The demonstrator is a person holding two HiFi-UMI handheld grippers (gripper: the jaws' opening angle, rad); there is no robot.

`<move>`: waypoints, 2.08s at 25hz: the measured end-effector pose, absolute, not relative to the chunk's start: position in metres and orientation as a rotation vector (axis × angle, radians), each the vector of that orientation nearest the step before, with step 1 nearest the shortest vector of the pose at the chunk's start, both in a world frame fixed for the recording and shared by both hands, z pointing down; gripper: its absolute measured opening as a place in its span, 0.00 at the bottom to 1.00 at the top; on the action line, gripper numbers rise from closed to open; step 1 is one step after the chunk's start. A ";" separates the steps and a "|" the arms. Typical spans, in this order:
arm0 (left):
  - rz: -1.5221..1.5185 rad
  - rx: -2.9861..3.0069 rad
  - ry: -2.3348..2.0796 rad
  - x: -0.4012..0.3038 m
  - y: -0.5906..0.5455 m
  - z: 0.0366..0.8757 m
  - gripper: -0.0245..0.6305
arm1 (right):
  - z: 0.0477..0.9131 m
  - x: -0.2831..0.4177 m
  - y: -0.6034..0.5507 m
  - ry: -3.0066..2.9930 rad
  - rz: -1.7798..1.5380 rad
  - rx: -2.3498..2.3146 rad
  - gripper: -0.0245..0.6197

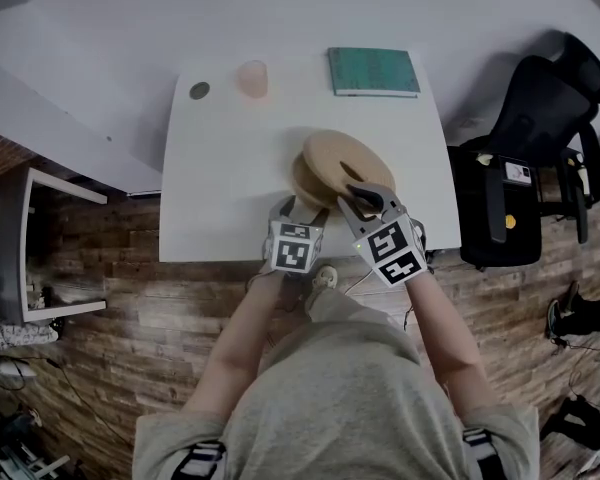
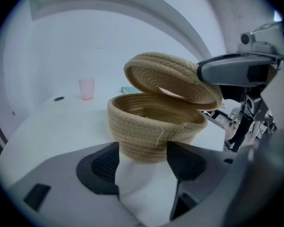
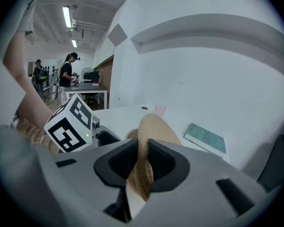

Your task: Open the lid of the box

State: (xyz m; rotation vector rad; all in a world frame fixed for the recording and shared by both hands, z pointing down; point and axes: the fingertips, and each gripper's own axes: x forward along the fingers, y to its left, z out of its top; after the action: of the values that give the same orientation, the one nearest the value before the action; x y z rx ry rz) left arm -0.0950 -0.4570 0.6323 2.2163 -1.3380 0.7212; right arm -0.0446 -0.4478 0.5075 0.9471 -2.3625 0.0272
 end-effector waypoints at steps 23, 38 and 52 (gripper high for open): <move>0.502 2.198 -1.542 -0.114 -0.388 0.575 0.20 | 0.465 0.021 -0.394 -2.487 0.320 1.408 0.15; 0.380 2.230 -1.614 -0.115 -0.302 0.537 0.10 | 0.445 0.033 -0.309 -2.562 0.352 1.467 0.15; 0.279 2.233 -1.663 -0.119 -0.225 0.497 0.08 | 0.433 0.031 -0.227 -2.628 0.339 1.420 0.15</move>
State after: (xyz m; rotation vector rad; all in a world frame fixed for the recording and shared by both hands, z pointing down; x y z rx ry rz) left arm -0.1193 -0.2248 0.4968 2.2333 -1.6634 0.2792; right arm 0.0312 -0.2274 0.4327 1.4204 -2.6277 0.3388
